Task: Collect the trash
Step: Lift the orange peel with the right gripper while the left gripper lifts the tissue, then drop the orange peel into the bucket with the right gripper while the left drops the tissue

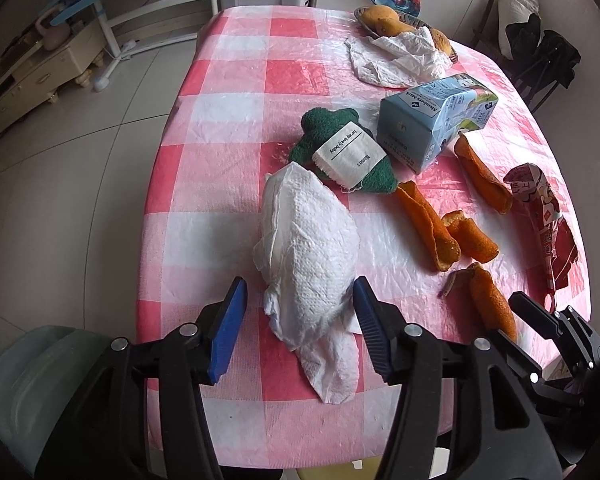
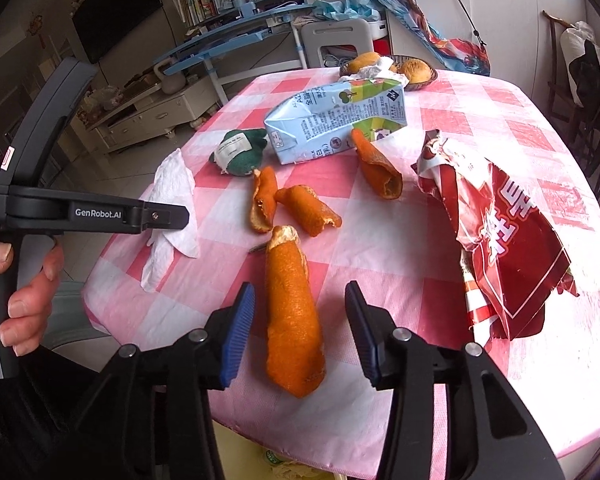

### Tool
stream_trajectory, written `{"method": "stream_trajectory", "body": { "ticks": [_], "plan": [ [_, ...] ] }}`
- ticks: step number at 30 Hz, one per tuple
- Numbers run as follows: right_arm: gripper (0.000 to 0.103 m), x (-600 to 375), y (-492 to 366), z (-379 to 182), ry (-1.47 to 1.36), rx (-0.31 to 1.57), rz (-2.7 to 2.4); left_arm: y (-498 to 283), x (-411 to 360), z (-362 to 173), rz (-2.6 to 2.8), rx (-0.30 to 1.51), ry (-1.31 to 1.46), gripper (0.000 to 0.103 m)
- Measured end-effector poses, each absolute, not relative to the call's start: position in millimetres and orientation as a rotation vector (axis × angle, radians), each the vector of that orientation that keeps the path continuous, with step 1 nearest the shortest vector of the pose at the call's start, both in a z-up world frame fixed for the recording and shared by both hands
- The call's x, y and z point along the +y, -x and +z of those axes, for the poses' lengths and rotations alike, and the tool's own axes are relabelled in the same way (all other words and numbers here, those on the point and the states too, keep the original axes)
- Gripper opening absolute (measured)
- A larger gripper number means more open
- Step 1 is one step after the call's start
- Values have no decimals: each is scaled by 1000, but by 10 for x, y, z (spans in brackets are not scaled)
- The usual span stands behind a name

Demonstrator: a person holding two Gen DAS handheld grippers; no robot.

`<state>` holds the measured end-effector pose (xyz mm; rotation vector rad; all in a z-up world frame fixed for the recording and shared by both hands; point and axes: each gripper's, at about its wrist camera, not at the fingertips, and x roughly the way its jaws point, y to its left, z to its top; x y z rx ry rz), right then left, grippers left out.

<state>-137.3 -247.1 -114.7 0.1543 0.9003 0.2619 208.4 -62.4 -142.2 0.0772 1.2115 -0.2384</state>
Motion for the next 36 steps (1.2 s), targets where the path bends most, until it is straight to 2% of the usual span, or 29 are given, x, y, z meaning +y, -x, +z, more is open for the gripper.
{"method": "stream_trajectory", "body": {
  "ticks": [7, 15, 19, 23, 24, 25, 26, 28, 31, 36],
  "plan": [
    [48, -2459, 1365, -1159, -149, 892, 261, -2089, -649, -1438, -225, 1208, -99, 59],
    [50, -2442, 1370, -1164, -143, 888, 262, -2102, -664, -1466, -209, 1212, -109, 61],
    [50, -2423, 1365, -1171, -132, 887, 258, -2111, -692, -1489, -200, 1207, -124, 67],
    [48, -2376, 1359, -1184, -89, 884, 245, -2104, -730, -1498, -204, 1193, -143, 66],
    [45, -2368, 1360, -1185, -75, 882, 241, -2094, -744, -1491, -211, 1186, -147, 59],
    [38, -2359, 1352, -1189, -66, 885, 242, -2080, -763, -1483, -216, 1178, -160, 48],
    [31, -2360, 1350, -1189, -62, 884, 244, -2063, -782, -1475, -221, 1169, -175, 43],
    [24, -2364, 1347, -1187, -66, 887, 252, -2025, -811, -1462, -237, 1153, -196, 18],
    [22, -2396, 1381, -1170, -104, 884, 275, -1954, -818, -1401, -241, 1114, -208, 13],
    [22, -2429, 1498, -1059, -167, 852, 311, -1768, -722, -1143, -268, 1019, -122, 12]
  ]
}}
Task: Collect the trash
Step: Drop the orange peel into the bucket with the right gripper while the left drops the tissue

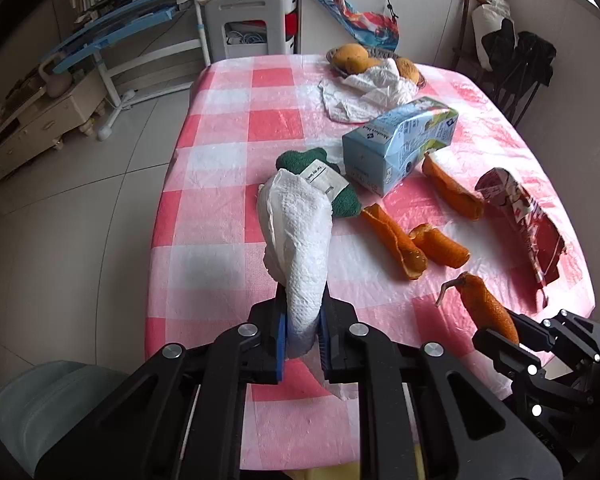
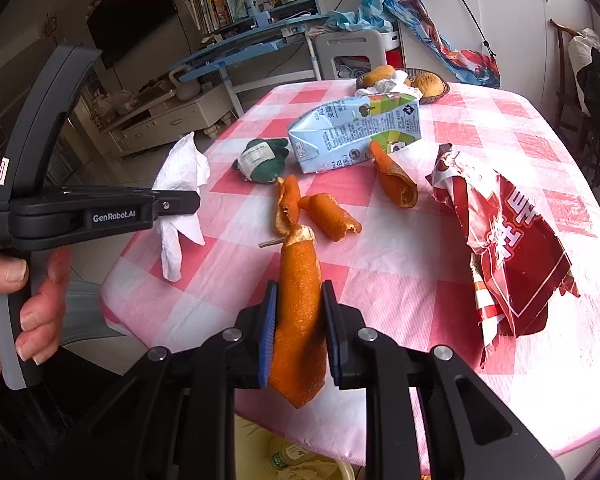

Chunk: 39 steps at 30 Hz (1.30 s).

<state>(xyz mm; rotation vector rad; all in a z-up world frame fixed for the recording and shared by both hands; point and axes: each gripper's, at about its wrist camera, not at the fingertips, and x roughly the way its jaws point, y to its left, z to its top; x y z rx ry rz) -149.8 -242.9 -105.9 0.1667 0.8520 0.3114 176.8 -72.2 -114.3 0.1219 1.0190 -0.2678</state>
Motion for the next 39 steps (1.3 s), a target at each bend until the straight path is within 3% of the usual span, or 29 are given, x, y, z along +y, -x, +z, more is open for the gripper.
{"method": "stream_trajectory", "body": {
  "ticks": [11, 21, 24, 25, 27, 29, 33, 35, 39],
  "plan": [
    [22, -2419, 1971, -888, -217, 830, 389, -1121, -573, -940, -318, 939, -8, 12],
    [22, -2139, 2443, -1105, -188, 959, 483, -734, -361, -861, -360, 912, 109, 12],
    [31, -2017, 2501, -1258, -159, 1047, 505, -597, -321, -860, -374, 910, 122, 12],
    [39, -2015, 2524, -1277, -154, 1050, 492, -542, -319, -865, -376, 912, 121, 12],
    [41, -2080, 2561, -1262, -180, 1031, 472, -433, -320, -893, -384, 924, 119, 12],
    [51, -2216, 2585, -1196, -228, 985, 433, -329, -343, -927, -398, 938, 113, 12],
    [57, -2466, 2628, -1037, -303, 854, 353, -109, -473, -1051, -431, 982, 80, 13],
    [67, -2552, 2659, -931, -316, 778, 310, 9, -563, -1168, -445, 1027, 60, 13],
    [69, -2625, 2679, -837, -330, 689, 262, 210, -777, -1461, -459, 1154, -27, 13]
  ]
}}
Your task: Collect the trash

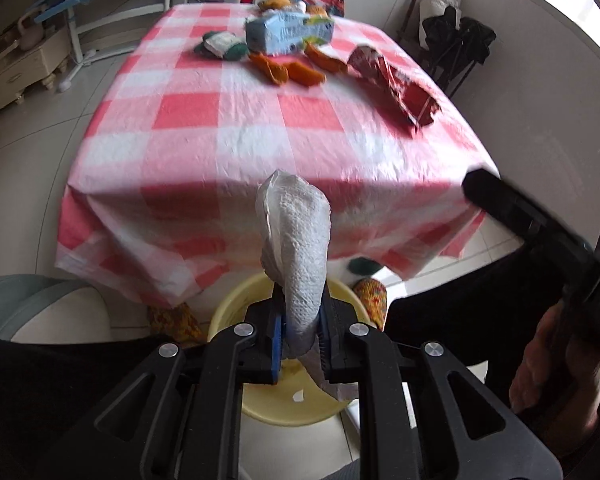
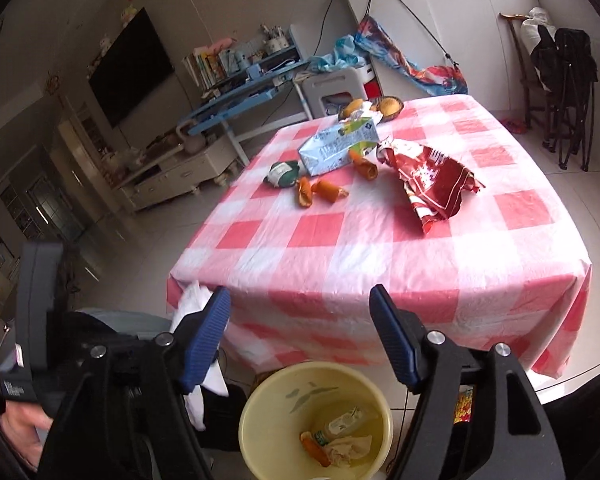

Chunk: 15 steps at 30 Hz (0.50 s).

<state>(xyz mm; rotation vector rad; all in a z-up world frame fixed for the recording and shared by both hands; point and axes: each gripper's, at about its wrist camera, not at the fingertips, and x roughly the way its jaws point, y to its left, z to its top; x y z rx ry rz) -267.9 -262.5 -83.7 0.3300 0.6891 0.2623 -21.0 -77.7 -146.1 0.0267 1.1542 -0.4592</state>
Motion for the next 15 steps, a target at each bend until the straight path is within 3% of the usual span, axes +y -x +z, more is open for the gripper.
{"method": "stream_trajectory", "body": {
  "ticks": [3, 9, 15],
  "plan": [
    [70, -2646, 2689, -818, -327, 663, 243, 292, -884, -1656, -473, 1251, -91, 14],
    [75, -2759, 2728, -770, -333, 609, 187, 357, -893, -1677, -484, 1275, -116, 49],
    [77, -2792, 2714, -798, -321, 612, 161, 304, -756, -1502, -468, 1187, -14, 61]
  ]
}}
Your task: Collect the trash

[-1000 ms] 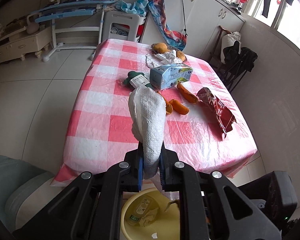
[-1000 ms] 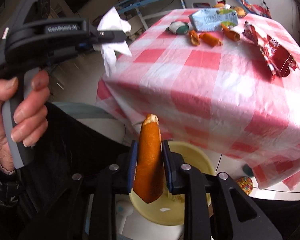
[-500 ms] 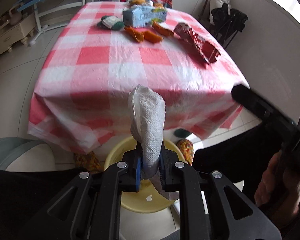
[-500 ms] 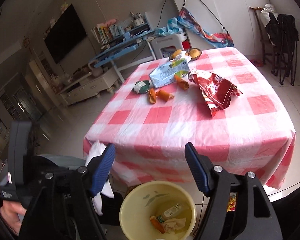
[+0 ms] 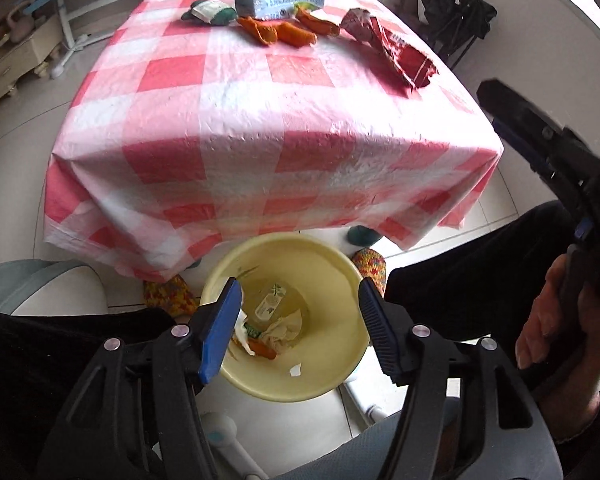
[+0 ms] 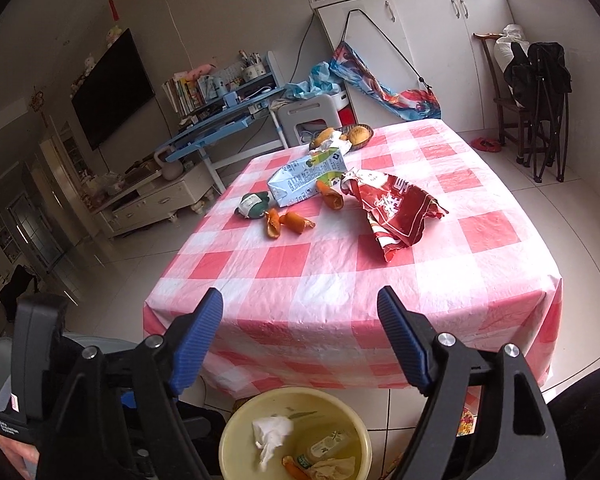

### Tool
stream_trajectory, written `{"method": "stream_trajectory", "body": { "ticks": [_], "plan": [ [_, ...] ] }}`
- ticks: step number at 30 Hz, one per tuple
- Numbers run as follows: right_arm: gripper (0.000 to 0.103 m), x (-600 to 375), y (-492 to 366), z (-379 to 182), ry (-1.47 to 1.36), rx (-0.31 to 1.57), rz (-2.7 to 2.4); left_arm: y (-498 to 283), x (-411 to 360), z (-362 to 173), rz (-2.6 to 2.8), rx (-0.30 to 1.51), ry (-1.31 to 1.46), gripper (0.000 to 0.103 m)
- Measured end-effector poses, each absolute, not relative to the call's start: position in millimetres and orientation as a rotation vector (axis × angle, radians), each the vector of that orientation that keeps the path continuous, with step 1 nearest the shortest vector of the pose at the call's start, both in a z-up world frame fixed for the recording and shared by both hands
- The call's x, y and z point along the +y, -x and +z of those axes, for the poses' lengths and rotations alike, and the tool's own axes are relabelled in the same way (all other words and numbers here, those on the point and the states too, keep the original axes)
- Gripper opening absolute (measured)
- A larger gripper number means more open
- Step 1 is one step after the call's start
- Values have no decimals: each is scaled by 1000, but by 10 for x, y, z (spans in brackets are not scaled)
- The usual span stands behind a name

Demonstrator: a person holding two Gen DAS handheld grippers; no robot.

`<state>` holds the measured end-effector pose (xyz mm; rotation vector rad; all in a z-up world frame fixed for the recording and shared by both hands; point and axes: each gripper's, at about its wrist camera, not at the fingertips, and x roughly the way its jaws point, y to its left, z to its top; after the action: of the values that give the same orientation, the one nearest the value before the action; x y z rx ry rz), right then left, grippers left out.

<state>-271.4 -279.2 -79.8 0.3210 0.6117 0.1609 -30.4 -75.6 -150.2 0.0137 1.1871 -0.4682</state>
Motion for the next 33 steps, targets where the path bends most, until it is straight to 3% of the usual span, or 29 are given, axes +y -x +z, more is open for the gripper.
{"method": "stream_trajectory", "body": {
  "ticks": [3, 26, 33],
  "plan": [
    [79, -2766, 2706, -808, -305, 614, 158, 297, -689, -1344, -457, 1110, 28, 66],
    [83, -2746, 2694, -863, -285, 628, 145, 229, -548, -1216, -409, 1016, 116, 67],
    [84, -2714, 2675, -884, -276, 638, 149, 204, -481, -1205, -373, 993, 142, 72]
  ]
}}
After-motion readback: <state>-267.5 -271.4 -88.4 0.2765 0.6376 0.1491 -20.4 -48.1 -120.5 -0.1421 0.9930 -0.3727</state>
